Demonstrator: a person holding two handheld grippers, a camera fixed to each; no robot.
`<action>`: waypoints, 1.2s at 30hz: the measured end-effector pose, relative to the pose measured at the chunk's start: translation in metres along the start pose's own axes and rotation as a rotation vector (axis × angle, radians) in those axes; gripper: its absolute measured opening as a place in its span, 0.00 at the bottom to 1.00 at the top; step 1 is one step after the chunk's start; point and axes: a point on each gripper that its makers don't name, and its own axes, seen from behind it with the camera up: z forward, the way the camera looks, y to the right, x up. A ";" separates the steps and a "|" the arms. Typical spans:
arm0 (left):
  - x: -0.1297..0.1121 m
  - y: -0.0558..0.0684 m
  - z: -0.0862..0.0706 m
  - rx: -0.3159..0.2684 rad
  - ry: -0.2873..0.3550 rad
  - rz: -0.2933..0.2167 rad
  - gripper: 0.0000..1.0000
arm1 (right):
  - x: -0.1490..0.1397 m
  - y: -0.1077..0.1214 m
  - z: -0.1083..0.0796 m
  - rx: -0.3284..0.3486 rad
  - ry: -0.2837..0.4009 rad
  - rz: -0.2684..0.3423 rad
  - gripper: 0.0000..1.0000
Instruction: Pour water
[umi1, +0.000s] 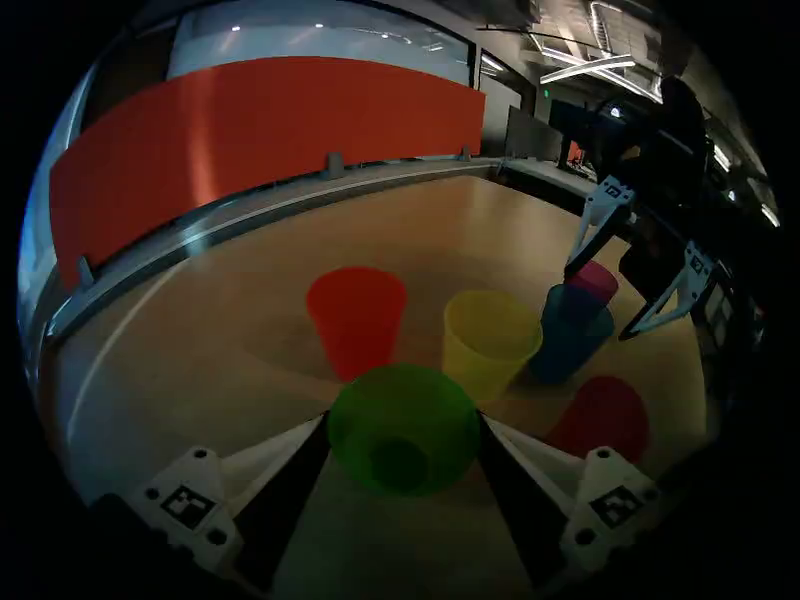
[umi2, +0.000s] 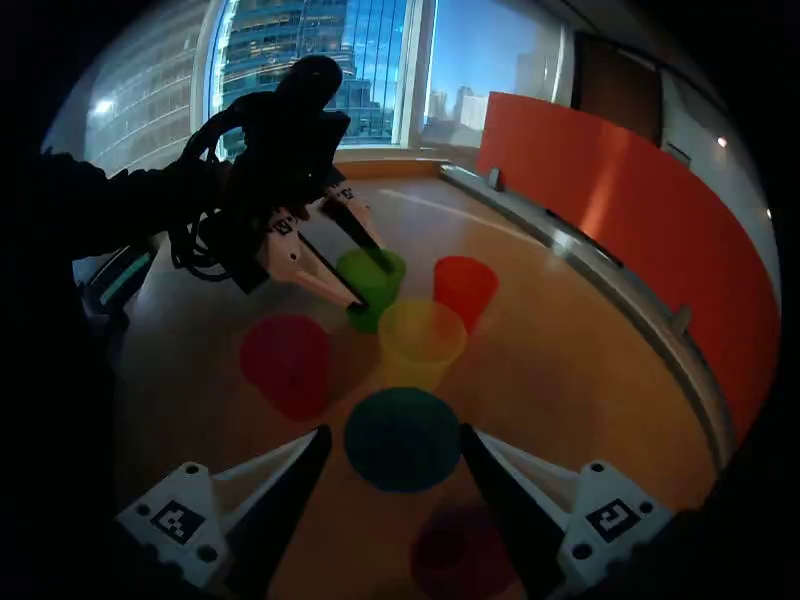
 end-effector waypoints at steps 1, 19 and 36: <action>0.000 0.000 0.000 0.001 0.002 0.000 0.95 | 0.000 0.001 0.000 -0.001 -0.001 0.000 0.99; -0.003 0.001 0.002 0.001 -0.005 0.026 0.90 | -0.008 0.006 0.010 -0.004 -0.036 0.008 0.99; -0.005 0.004 0.002 -0.020 -0.009 0.012 0.87 | -0.016 0.006 0.026 0.000 -0.055 0.021 0.99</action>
